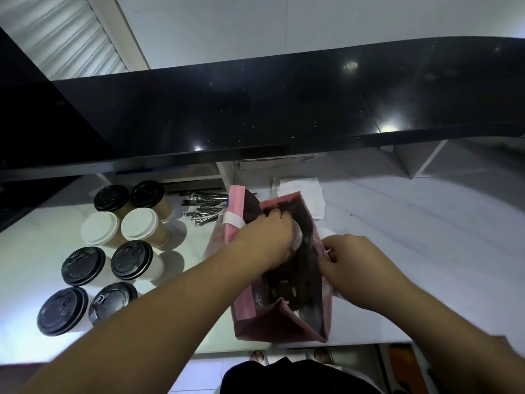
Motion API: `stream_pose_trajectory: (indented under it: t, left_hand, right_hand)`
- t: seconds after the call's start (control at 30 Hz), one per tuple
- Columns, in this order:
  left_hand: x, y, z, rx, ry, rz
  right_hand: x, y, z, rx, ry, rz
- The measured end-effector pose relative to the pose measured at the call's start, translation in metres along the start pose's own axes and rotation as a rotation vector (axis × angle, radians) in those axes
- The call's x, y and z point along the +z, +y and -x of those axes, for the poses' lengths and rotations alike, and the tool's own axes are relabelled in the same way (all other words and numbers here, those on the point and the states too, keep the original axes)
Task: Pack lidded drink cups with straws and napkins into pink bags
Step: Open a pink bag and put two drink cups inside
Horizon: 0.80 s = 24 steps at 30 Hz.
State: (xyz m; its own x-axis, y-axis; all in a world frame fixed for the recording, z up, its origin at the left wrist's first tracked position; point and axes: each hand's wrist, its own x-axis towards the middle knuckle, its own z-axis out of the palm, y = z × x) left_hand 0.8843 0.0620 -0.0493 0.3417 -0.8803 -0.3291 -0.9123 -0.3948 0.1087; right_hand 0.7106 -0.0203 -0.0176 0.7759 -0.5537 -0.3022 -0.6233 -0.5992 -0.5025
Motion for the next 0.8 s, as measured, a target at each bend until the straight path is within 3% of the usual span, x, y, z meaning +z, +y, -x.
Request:
stream_pose_trajectory:
  t: [0.17,0.63,0.8]
  left_hand:
    - [0.0,0.002,-0.001,0.026,0.062,-0.009]
    - [0.012,0.004,-0.013,0.01,-0.258,-0.108]
    - [0.031,-0.003,-0.015,-0.004,-0.228,-0.05]
  right_hand:
    - [0.001,-0.001,0.001,-0.015,0.014,0.006]
    - [0.005,-0.004,0.006,0.024,0.057,0.013]
    - [0.009,-0.008,0.005,0.03,0.075,0.029]
